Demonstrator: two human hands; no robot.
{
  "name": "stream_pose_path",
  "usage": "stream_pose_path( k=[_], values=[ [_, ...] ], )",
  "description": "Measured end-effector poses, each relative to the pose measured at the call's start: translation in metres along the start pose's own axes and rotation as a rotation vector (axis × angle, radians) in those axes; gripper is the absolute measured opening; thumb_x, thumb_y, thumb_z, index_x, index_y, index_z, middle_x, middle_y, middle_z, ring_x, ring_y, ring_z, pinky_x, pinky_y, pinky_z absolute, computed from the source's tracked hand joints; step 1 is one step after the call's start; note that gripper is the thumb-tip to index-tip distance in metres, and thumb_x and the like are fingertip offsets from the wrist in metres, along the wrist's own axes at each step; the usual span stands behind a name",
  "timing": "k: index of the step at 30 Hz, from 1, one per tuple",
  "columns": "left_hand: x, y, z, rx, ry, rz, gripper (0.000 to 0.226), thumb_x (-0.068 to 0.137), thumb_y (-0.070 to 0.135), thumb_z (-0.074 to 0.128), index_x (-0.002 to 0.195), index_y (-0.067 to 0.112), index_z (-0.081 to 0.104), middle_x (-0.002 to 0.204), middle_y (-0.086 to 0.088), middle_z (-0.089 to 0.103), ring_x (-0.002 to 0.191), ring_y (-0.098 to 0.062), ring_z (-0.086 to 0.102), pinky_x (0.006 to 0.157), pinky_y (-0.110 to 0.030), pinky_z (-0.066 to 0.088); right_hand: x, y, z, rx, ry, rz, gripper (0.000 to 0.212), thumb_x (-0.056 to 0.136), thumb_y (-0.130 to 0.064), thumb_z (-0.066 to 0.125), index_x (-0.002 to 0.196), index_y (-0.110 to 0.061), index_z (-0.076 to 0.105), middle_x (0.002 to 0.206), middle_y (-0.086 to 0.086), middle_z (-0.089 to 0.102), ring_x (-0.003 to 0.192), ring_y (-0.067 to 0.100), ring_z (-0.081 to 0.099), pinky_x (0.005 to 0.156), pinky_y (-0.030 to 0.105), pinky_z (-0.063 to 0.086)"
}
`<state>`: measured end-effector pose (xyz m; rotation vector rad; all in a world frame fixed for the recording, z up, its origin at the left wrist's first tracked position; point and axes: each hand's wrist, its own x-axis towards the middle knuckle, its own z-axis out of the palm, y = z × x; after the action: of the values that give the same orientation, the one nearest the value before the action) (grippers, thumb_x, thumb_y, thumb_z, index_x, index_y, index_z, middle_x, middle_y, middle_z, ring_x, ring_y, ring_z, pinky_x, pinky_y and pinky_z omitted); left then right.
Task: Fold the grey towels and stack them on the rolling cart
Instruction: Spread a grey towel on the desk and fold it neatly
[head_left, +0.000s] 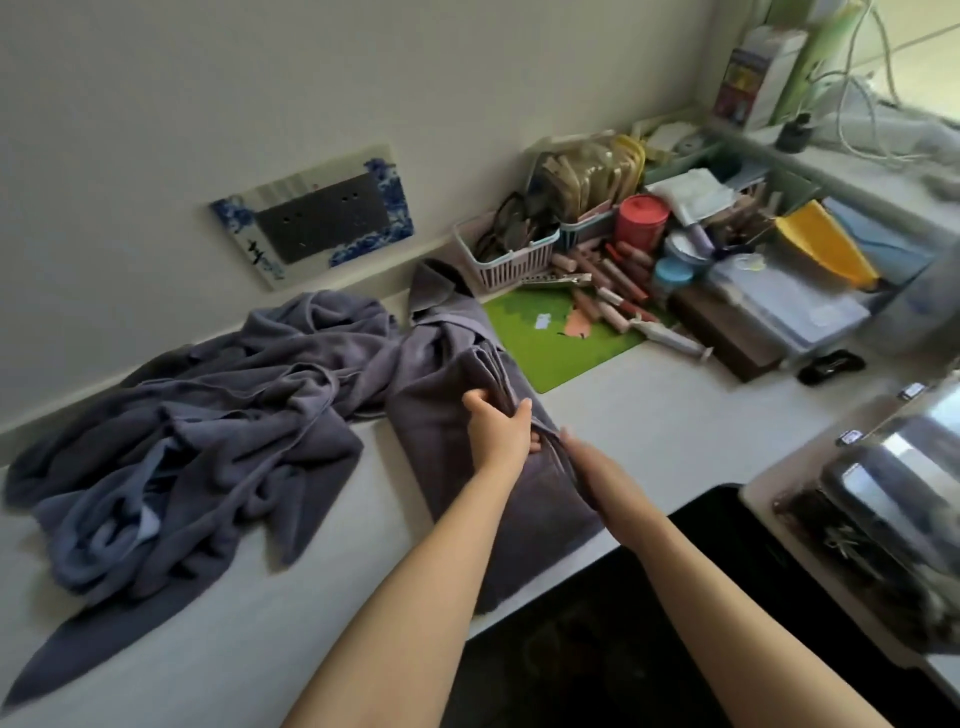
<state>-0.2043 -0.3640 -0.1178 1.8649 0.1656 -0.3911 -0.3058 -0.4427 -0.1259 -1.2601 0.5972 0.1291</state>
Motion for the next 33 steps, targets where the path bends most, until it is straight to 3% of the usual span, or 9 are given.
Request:
stream_pose_path(
  k=[3, 6, 9, 11, 14, 21, 27, 31, 33],
  values=[
    [0.003, -0.015, 0.011, 0.031, -0.113, 0.011, 0.043, 0.088, 0.008, 0.056, 0.126, 0.012, 0.036, 0.085, -0.003, 0.065, 0.078, -0.022, 0.068, 0.081, -0.045, 0.055, 0.012, -0.004, -0.011, -0.613, 0.025, 0.039, 0.057, 0.085, -0.037, 0.064, 0.133, -0.011, 0.047, 0.130, 0.004, 0.056, 0.119, 0.017, 0.051, 0.091, 0.020, 0.037],
    [-0.005, -0.024, -0.002, 0.172, -0.032, 0.273, 0.026, 0.089, 0.012, 0.050, 0.114, 0.012, 0.056, 0.104, -0.004, 0.063, 0.093, -0.019, 0.063, 0.088, -0.038, 0.051, 0.025, -0.005, -0.014, -0.990, -0.022, 0.044, 0.057, 0.084, -0.029, 0.064, 0.133, -0.011, 0.039, 0.128, 0.009, 0.056, 0.115, 0.026, 0.053, 0.088, 0.027, 0.040],
    [-0.010, -0.046, -0.029, 0.514, 0.256, 0.632, 0.036, 0.083, 0.019, 0.040, 0.107, 0.011, 0.066, 0.115, -0.007, 0.064, 0.108, -0.027, 0.061, 0.094, -0.036, 0.047, 0.029, -0.004, -0.011, -1.106, 0.038, -0.061, 0.038, 0.088, -0.023, 0.051, 0.124, -0.010, 0.042, 0.121, 0.011, 0.058, 0.109, 0.031, 0.055, 0.082, 0.033, 0.043],
    [-0.007, -0.064, -0.035, 0.795, 0.330, 0.624, 0.045, 0.082, 0.028, 0.040, 0.117, 0.012, 0.064, 0.131, -0.014, 0.057, 0.124, -0.035, 0.050, 0.103, -0.052, 0.035, 0.032, -0.002, -0.013, -1.081, 0.070, -0.082, 0.033, 0.090, -0.017, 0.044, 0.122, -0.008, 0.042, 0.120, 0.015, 0.058, 0.107, 0.033, 0.056, 0.080, 0.034, 0.042],
    [-0.007, -0.081, -0.028, 1.083, 0.175, 0.484, 0.062, 0.081, 0.047, 0.039, 0.137, 0.020, 0.047, 0.147, -0.014, 0.039, 0.138, -0.038, 0.026, 0.110, -0.061, 0.013, 0.044, 0.002, -0.020, -1.080, 0.083, -0.076, 0.030, 0.093, -0.011, 0.036, 0.122, -0.006, 0.041, 0.118, 0.020, 0.057, 0.104, 0.036, 0.056, 0.078, 0.035, 0.040],
    [-0.006, -0.072, -0.022, 1.229, 0.057, 0.338, 0.065, 0.082, 0.056, 0.036, 0.139, 0.027, 0.043, 0.147, -0.010, 0.040, 0.135, -0.038, 0.034, 0.106, -0.062, 0.016, 0.047, 0.013, -0.017, -1.399, 0.173, -0.179, 0.036, 0.093, -0.016, 0.032, 0.128, -0.010, 0.041, 0.114, 0.013, 0.051, 0.098, 0.035, 0.056, 0.071, 0.038, 0.044],
    [0.008, -0.067, -0.049, 1.232, -0.017, 0.422, 0.064, 0.082, 0.056, 0.032, 0.140, 0.030, 0.040, 0.147, -0.012, 0.039, 0.135, -0.036, 0.034, 0.110, -0.061, 0.012, 0.042, 0.026, -0.025, -1.497, 0.243, -0.251, 0.089, 0.081, -0.075, 0.017, 0.112, -0.005, 0.063, 0.077, 0.010, 0.064, 0.063, 0.030, 0.062, 0.055, 0.034, 0.050],
    [-0.006, -0.060, -0.052, 1.384, -0.003, 0.418, 0.067, 0.081, 0.057, 0.032, 0.131, 0.019, 0.054, 0.103, -0.015, 0.067, 0.091, -0.033, 0.061, 0.092, -0.048, 0.043, 0.048, 0.011, -0.028, -1.559, 0.130, -0.235, 0.115, 0.063, -0.088, -0.011, 0.124, -0.015, 0.054, 0.092, 0.010, 0.065, 0.085, 0.032, 0.062, 0.072, 0.038, 0.046],
    [-0.018, -0.053, -0.061, 1.453, 0.013, 0.421, 0.068, 0.087, 0.054, 0.029, 0.139, 0.013, 0.043, 0.098, -0.013, 0.067, 0.086, -0.031, 0.061, 0.086, -0.040, 0.042, 0.054, 0.004, -0.029, -1.631, 0.118, -0.313, 0.118, 0.053, -0.091, -0.012, 0.129, -0.025, 0.049, 0.106, 0.008, 0.061, 0.101, 0.031, 0.056, 0.082, 0.038, 0.041]
  ],
)
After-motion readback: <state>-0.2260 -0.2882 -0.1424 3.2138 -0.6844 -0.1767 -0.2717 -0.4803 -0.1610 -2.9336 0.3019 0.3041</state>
